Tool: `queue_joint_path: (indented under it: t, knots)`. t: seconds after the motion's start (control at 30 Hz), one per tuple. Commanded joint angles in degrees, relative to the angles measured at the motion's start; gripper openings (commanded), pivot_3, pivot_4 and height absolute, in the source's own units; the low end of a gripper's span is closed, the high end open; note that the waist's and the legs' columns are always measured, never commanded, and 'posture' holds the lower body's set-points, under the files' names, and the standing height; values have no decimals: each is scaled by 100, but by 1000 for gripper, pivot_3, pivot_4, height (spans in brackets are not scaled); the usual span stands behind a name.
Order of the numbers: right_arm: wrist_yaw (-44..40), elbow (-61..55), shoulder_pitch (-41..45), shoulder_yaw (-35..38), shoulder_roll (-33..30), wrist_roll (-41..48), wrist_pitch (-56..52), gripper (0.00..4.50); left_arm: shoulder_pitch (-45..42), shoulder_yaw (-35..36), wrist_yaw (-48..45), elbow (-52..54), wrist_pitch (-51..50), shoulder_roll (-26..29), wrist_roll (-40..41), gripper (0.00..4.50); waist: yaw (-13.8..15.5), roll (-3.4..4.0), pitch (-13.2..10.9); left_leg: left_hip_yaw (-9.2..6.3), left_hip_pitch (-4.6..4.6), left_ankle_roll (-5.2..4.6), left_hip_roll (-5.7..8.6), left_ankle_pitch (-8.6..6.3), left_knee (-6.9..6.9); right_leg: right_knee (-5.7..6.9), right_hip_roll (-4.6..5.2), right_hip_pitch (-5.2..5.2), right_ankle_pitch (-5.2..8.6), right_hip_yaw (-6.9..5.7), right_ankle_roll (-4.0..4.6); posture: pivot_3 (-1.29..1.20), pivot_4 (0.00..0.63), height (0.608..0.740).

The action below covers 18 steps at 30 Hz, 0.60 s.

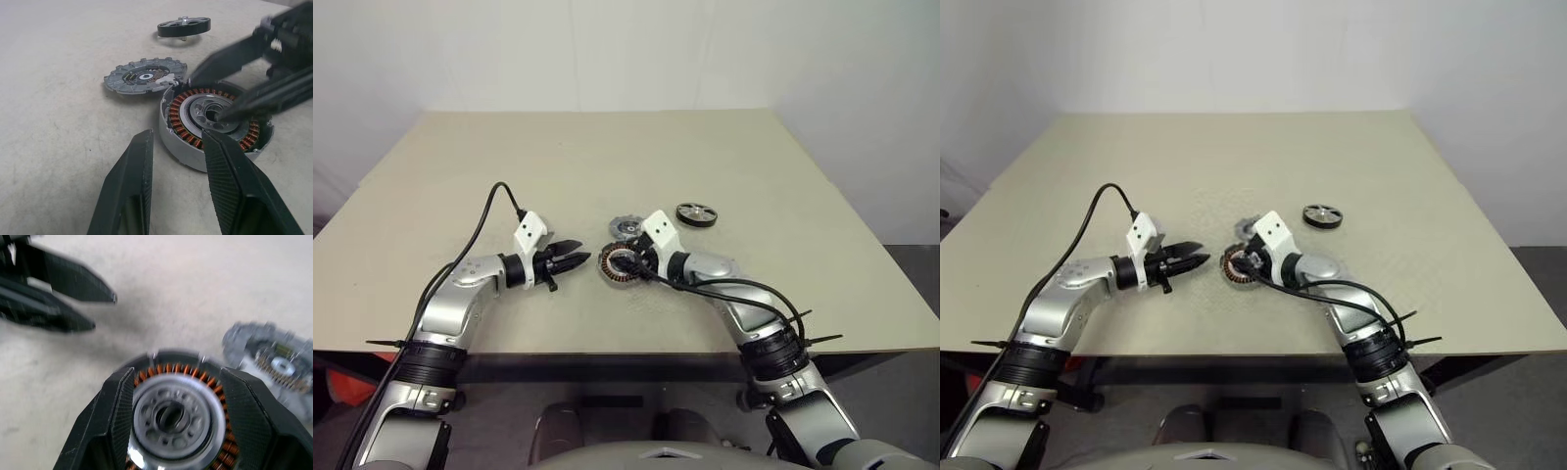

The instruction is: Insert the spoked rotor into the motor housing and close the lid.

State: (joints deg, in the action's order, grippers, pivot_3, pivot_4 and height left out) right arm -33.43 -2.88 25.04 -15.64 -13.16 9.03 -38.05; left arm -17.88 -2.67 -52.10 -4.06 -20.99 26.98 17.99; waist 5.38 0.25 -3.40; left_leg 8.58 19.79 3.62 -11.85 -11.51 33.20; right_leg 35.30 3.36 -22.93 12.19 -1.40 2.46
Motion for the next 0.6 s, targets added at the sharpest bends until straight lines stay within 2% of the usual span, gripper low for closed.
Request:
queue_joint_path:
  t: [0.03, 0.1, 0.27, 0.6]
  knots:
    - [61, -183, 131, 255, 12, 119, -19, 2438, -108, 30, 35, 42, 118, -5, -10, 1657, 0, 0, 0, 0, 0, 0, 0, 0, 0, 0, 0, 0, 0, 0, 0, 0, 0, 740]
    - [19, -200, 92, 268, -17, 126, -13, 1940, -107, 31, 39, 34, 124, -16, -21, 1657, 1, 0, 0, 0, 0, 0, 0, 0, 0, 0, 0, 0, 0, 0, 0, 0, 0, 740]
    - [-43, -234, 47, 106, -56, 33, 41, 193, -130, 30, 53, -25, 152, -22, -60, 1657, 1, 0, 0, 0, 1, 0, 0, 0, 0, 0, -1, 0, 0, 0, 0, 0, 0, 740]
    - [-36, 50, 11, -48, 42, -4, 76, 193, -115, 16, 91, -43, 153, -8, -101, 1657, 1, 0, 0, 0, 0, 0, 0, 0, 0, 0, 0, 0, 0, 0, 0, 0, 0, 740]
